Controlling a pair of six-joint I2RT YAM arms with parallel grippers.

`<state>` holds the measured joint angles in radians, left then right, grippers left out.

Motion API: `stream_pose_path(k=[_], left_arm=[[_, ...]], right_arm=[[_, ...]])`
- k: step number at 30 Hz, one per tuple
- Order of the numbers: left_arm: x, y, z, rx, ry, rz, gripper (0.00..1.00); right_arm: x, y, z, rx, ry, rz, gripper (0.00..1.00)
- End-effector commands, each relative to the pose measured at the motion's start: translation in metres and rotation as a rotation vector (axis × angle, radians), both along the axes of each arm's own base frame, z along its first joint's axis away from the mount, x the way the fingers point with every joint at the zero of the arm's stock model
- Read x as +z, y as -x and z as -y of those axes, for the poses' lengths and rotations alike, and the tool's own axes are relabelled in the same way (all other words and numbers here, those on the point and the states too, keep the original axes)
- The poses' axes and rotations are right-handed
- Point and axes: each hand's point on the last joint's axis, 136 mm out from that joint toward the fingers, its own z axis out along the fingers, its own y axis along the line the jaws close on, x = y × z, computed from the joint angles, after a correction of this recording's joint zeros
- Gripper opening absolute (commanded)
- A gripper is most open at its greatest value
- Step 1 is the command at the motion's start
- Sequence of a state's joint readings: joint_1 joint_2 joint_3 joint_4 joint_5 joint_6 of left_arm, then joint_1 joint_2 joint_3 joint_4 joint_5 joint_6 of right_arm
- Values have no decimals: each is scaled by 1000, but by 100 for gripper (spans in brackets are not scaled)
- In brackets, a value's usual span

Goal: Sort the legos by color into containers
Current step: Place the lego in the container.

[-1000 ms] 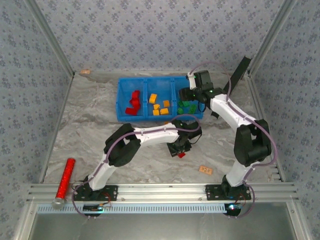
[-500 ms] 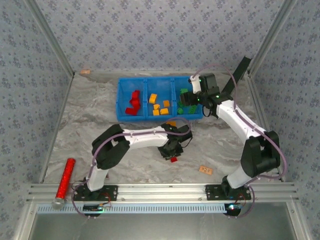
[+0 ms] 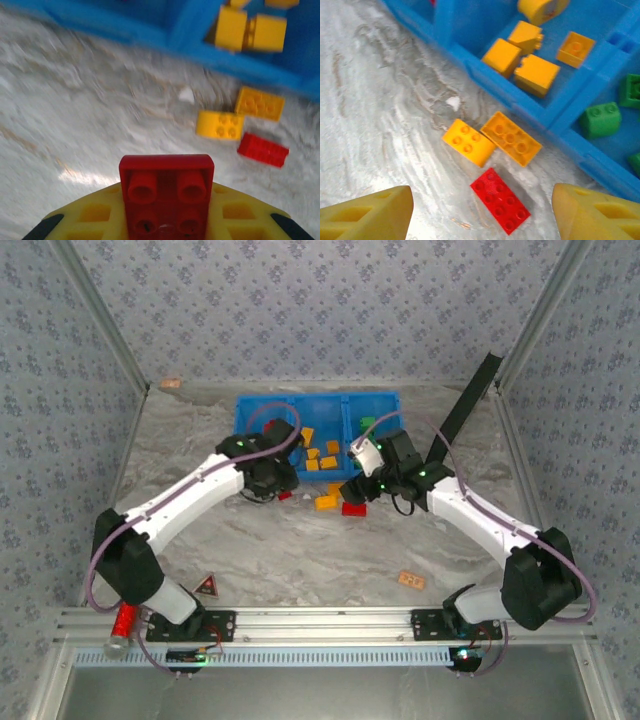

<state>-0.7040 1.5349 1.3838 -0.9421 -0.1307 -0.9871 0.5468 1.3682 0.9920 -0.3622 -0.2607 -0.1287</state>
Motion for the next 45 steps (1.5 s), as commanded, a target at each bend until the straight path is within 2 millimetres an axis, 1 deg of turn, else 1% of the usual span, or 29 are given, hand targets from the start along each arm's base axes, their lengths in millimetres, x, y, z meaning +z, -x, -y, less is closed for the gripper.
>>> stream_pose_path(k=[1,4,5,6,8,10,13,19,22,23,25,31,35,38,40,43,45], left_arm=[[12,-26,-25,-31,-37,76,20],[9,-53,-38,-4,4,102,21],[7,-63,-38,-21,31,105,22],[2,-71,-37,-39,44,85,22],[-3,-86,-39,-58,52,59,21],[-7,-99,-42,-62,30,67,20],[-11,-118,-47,-66,-5,83,20],[-24,-146,-60,-46,-27,81,21],[-35,-157,-65,-41,-45,68,20],[-39,-161,-66,-40,-46,64,20],[-47,-167,-65,-46,-51,54,20],[-67,-183,-63,-64,-74,29,21],[-80,-188,-61,-63,-76,4,24],[-83,-190,-62,-52,-75,4,32],[-80,-190,-62,-51,-73,6,38],[-69,-190,-61,-50,-64,26,48],[-58,-191,-61,-47,-56,50,53]], right_arm=[[-10,18,-18,153,19,-48,74],[-31,37,-37,296,128,-70,75],[-41,44,-42,367,176,-62,76],[-50,53,-48,439,212,-61,77],[-64,61,-57,539,275,-36,78],[-72,62,-65,612,314,16,79],[-78,58,-76,695,347,93,81],[-92,39,-84,777,441,176,82],[-102,33,-84,807,474,199,82],[-93,24,-91,802,467,233,82],[-94,18,-92,807,473,238,82],[-95,0,-88,796,510,281,82],[-102,-8,-82,802,541,269,83],[-108,-12,-80,812,551,255,82],[-110,-13,-81,821,552,253,82],[-116,-13,-79,840,561,243,80],[-121,-13,-77,846,576,240,79]])
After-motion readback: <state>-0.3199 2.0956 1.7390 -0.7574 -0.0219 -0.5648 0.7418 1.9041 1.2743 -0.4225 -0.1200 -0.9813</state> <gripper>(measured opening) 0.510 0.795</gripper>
